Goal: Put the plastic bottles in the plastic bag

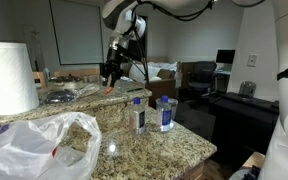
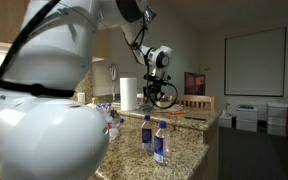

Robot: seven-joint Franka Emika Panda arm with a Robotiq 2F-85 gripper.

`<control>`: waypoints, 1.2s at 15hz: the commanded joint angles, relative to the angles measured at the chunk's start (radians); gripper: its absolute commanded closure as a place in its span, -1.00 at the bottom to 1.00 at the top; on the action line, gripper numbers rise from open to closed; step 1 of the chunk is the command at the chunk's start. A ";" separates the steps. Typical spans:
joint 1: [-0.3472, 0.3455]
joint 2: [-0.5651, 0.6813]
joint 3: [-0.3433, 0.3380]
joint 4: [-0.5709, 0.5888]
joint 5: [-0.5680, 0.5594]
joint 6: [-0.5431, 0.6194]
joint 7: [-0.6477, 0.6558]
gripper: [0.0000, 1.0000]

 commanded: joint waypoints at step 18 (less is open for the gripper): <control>0.186 0.235 0.178 0.026 -0.013 0.519 0.105 -1.00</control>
